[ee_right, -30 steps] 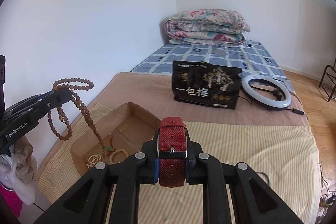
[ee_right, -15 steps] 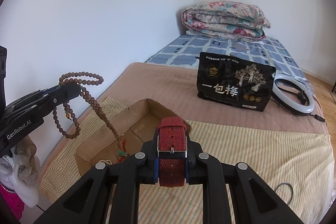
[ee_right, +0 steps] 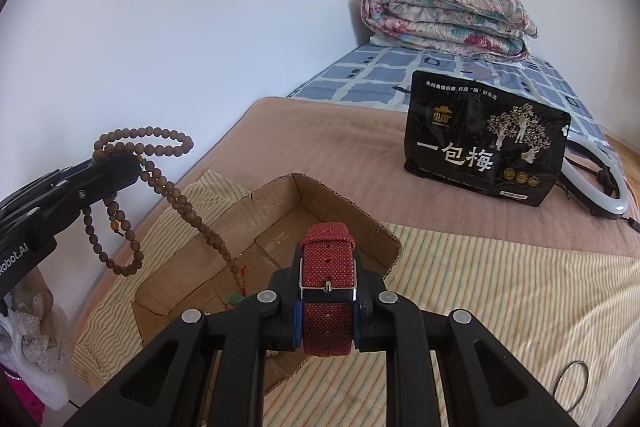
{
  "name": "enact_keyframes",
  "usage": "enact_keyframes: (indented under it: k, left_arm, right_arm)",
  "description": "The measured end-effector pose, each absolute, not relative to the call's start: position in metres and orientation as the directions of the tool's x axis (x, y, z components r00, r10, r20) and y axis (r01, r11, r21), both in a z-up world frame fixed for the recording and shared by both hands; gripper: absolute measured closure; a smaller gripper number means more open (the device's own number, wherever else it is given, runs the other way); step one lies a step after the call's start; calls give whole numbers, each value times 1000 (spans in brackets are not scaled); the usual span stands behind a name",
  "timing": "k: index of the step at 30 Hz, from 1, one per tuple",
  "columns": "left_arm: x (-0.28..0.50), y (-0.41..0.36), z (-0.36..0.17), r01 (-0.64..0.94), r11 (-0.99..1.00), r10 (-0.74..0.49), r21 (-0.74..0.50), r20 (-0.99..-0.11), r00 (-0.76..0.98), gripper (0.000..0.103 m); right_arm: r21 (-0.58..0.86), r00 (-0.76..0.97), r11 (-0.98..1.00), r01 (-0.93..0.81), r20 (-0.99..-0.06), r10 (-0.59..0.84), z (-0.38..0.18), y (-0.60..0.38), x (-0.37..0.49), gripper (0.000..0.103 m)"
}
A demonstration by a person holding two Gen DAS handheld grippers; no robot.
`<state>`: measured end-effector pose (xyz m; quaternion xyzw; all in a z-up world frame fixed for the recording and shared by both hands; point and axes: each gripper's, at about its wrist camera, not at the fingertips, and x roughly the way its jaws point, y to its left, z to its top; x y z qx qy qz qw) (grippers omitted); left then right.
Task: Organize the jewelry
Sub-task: 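Carry the mala and red watch over the cardboard box with both grippers, then open both grippers to drop the mala and watch into the box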
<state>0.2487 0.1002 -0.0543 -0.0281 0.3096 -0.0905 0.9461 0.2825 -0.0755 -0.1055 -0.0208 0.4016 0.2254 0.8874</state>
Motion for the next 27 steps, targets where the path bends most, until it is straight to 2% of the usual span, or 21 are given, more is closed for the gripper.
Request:
enact_keyframes:
  k: [14, 15, 16, 17, 18, 19, 21, 23, 27]
  left_arm:
    - [257, 98, -91, 134, 988, -149, -74, -656, 740, 93]
    - [257, 99, -94, 130, 989, -144, -71, -661, 737, 93]
    - [257, 99, -97, 126, 990, -139, -69, -667, 732, 90]
    - [256, 100, -101, 120, 990, -136, -70, -676, 724, 77]
    - [256, 101, -103, 119, 990, -137, -73, -680, 720, 69]
    - [254, 101, -105, 119, 990, -137, -73, -675, 725, 55]
    - [248, 101, -106, 112, 992, -119, -54, -668, 735, 49]
    - [247, 101, -108, 113, 993, -114, -46, -672, 732, 44]
    - [245, 100, -108, 112, 993, -113, -44, -672, 732, 42]
  right_arm:
    - [155, 537, 894, -421, -751, 383, -132, -60, 299, 86]
    - [153, 536, 894, -421, -753, 381, -134, -59, 299, 82]
    - [151, 538, 896, -417, -754, 377, -134, -59, 299, 71]
    - [149, 544, 898, -414, -751, 375, -134, -60, 299, 68]
    - [149, 550, 901, -408, -747, 373, -134, -61, 299, 60]
    - [148, 555, 904, -401, -746, 368, -133, -62, 299, 45]
    - [137, 576, 912, -385, -737, 354, -131, -63, 297, 27]
    - [128, 597, 918, -374, -725, 344, -127, -65, 295, 25]
    - [125, 605, 922, -367, -721, 338, -124, -67, 294, 16]
